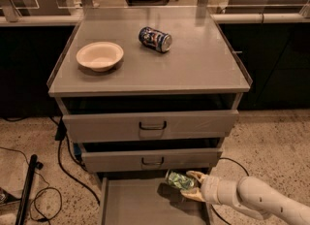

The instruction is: Pick green can from bottom drawer and place on counter

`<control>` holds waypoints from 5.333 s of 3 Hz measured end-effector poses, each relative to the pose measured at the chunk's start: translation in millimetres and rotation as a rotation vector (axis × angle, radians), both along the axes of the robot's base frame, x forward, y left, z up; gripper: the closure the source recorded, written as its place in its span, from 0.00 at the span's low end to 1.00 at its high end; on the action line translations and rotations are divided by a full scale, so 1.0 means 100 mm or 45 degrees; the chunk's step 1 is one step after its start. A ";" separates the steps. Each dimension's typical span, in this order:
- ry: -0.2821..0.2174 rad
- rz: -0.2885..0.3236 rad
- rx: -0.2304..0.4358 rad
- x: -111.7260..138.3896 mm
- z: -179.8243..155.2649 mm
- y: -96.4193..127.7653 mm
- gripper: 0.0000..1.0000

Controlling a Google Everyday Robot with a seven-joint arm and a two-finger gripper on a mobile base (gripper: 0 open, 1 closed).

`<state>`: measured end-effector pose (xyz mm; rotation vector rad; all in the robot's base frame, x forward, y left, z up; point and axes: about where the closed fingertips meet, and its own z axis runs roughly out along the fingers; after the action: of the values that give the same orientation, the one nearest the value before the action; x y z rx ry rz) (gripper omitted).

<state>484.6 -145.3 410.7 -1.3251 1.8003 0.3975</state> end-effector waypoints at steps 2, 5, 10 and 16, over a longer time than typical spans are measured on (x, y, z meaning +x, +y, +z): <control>-0.193 -0.069 -0.090 -0.18 0.93 -0.05 1.00; -0.352 -0.098 0.036 -0.23 2.43 -0.52 1.00; -0.636 -0.062 -0.252 0.12 4.00 -0.38 1.00; -0.585 0.006 -0.151 0.87 4.94 0.15 1.00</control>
Offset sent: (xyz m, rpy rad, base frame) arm -0.0361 -0.0172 0.1697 -0.1073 -0.2733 -0.0810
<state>571.3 -130.4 904.2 -1.3699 1.4506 -0.0179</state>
